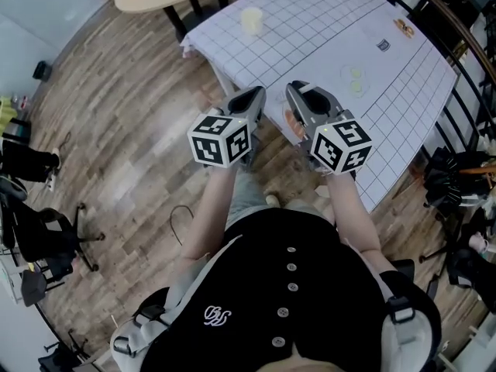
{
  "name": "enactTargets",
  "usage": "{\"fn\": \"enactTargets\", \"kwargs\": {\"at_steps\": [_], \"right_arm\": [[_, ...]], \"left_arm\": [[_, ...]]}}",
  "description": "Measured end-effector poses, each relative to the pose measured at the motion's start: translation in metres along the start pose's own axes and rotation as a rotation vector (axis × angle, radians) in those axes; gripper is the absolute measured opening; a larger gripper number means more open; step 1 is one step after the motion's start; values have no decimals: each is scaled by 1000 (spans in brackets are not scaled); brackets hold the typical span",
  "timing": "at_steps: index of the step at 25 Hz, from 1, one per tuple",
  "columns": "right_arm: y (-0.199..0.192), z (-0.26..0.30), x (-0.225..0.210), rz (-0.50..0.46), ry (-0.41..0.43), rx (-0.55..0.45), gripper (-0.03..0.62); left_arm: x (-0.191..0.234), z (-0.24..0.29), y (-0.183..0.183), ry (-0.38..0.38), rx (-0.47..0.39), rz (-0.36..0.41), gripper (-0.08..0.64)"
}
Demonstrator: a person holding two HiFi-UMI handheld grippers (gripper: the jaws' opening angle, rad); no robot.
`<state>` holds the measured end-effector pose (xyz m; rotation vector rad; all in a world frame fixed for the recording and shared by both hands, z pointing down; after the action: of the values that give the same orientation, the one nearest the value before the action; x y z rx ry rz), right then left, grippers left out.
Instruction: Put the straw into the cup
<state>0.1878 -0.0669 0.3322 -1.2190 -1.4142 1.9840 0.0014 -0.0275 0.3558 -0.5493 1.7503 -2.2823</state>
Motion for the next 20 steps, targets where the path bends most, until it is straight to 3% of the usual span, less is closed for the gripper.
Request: {"fn": "enactTargets", "kwargs": {"at_steps": [12,20], "right_arm": [[15,88,-35,9,-37,2,51],[24,162,-62,28,-75,28,51]], "left_arm": [[80,55,18,-34,13,3,-3],[152,98,32,-82,75,32,-3]]}}
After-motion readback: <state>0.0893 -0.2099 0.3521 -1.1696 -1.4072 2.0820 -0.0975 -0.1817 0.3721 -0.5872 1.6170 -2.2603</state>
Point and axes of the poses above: the fingertips, and each gripper's own axes: z forward along the fingers, x to its left, y out of its top, the point moved 10 cm from there along -z, backward along the fingers, and after that the axes turned 10 degrees about z, right-handed, at the moved point
